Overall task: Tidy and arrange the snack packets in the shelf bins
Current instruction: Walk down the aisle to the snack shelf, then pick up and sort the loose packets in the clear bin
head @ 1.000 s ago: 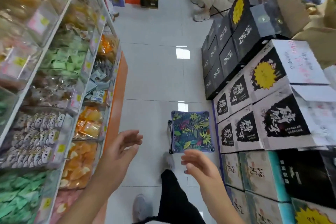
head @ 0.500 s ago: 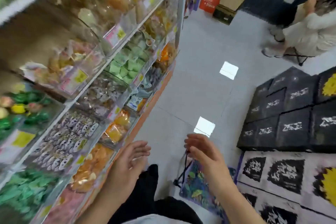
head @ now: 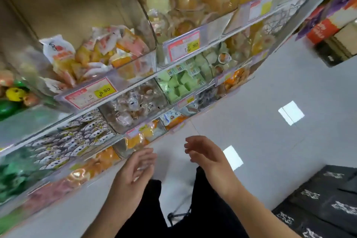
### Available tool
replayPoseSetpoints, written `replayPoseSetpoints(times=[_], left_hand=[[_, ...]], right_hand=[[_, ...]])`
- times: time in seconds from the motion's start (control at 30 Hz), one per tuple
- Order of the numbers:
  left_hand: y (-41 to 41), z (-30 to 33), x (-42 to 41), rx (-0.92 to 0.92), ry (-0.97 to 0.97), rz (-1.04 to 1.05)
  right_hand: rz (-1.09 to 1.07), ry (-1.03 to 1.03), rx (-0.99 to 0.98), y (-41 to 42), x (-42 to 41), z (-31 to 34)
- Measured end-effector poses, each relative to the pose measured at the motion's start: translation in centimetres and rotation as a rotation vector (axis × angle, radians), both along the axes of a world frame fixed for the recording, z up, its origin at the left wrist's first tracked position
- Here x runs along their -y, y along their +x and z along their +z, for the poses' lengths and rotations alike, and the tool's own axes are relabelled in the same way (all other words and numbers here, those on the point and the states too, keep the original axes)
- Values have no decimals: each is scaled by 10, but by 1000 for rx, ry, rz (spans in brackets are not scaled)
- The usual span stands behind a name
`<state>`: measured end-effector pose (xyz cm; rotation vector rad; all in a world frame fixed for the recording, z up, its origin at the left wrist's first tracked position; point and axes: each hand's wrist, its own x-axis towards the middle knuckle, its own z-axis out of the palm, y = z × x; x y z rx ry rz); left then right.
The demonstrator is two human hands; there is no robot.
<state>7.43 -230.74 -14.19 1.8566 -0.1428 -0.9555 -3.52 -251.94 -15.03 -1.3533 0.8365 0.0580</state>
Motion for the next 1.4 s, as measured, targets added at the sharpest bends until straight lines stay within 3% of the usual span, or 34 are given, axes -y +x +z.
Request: replayPoseSetpoints(times=[0.23, 0.4, 0.6, 0.73, 0.87, 1.1, 1.23, 1.4], left_hand=[[-7, -146, 28, 97, -9, 251], [7, -282, 26, 295, -41, 325], [23, -377, 24, 542, -160, 420], [9, -386, 22, 670, -224, 453], [-14, -376, 23, 717, -158, 410], [-19, -359, 48, 904, 86, 214], [13, -357, 69, 891, 215, 61], [57, -387, 87, 932, 331, -146]], right_hand=[[178, 7, 60, 39, 39, -153], [272, -50, 221, 79, 40, -282], [406, -141, 429, 105, 47, -350], [430, -212, 492, 97, 49, -357], [449, -341, 470, 74, 49, -349], [475, -935, 443, 69, 81, -342], [555, -1433, 239, 110, 112, -341], [641, -1520, -12, 166, 129, -363]])
